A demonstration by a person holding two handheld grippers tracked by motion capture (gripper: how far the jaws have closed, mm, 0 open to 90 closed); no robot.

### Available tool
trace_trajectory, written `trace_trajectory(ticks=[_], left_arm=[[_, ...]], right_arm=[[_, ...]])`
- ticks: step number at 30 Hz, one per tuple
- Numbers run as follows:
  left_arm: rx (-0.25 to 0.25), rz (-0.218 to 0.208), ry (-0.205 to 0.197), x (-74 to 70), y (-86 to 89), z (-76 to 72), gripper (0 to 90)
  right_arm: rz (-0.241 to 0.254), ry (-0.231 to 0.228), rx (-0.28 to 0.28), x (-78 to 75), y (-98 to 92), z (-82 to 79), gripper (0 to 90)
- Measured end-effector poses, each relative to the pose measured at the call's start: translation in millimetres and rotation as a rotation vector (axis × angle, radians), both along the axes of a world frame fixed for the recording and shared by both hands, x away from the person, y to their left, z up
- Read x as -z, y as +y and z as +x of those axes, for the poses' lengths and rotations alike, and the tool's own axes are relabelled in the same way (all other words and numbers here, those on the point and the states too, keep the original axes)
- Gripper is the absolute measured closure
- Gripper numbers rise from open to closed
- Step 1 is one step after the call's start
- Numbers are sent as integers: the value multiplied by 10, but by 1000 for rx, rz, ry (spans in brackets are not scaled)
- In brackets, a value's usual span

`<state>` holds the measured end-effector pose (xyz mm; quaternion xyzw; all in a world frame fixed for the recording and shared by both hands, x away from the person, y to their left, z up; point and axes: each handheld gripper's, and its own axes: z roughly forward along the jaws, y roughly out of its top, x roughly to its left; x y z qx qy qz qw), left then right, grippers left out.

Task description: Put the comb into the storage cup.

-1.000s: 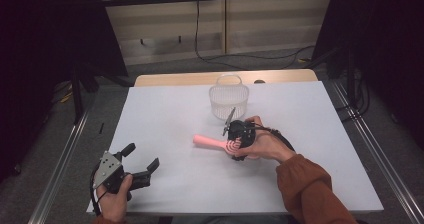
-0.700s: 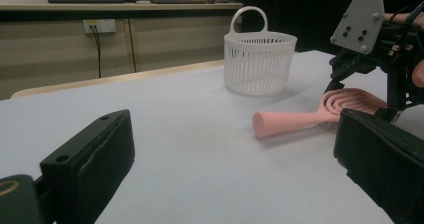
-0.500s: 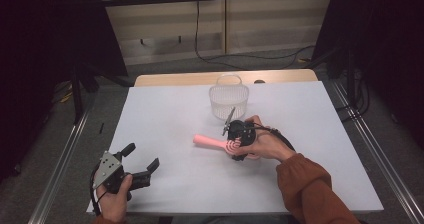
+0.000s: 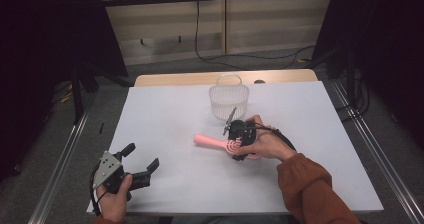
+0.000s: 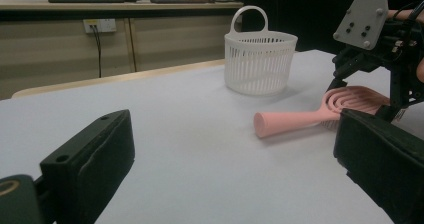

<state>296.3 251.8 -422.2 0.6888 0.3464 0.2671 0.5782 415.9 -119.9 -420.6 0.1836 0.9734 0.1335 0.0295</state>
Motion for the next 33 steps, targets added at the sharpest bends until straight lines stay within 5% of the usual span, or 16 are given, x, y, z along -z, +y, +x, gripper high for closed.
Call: trace_trajectory(ticks=[33], left_arm=[[2,4,7,-5,2,3,27]], right_arm=[[103,-30,37,-228,-150,-60,192]])
